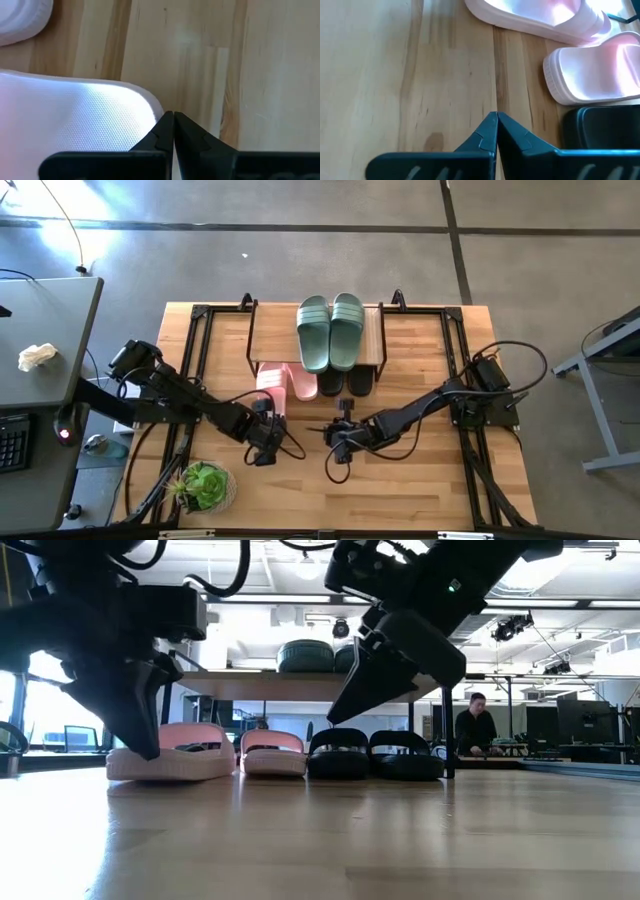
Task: Pick and place slides into the shelf
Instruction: Put the pink slippers under the shelf
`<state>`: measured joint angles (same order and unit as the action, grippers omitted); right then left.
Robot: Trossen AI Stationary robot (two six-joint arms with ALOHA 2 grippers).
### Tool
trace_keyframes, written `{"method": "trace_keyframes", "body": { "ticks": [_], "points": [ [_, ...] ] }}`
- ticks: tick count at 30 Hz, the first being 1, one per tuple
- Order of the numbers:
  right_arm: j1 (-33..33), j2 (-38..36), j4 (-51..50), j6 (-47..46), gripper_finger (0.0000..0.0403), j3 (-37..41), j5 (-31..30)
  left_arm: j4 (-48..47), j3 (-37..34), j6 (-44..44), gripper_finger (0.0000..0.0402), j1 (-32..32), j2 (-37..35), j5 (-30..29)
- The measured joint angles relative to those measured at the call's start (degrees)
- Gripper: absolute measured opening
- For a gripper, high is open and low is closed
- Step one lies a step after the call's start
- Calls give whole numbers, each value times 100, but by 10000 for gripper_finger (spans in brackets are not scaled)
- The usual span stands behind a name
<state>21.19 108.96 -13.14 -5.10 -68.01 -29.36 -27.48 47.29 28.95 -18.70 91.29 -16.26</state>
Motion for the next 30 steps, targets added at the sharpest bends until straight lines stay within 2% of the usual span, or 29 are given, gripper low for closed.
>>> {"method": "trace_keyframes", "body": {
  "ticks": [10, 30],
  "points": [
    [121, -1, -10, -22, 0, 0, -20, -240, 0, 6, 3, 84, 0, -325],
    [173, 1, -99, -92, 0, -4, 87, -584, 2, -676, 3, 1411, -2, -274]
  ]
}}
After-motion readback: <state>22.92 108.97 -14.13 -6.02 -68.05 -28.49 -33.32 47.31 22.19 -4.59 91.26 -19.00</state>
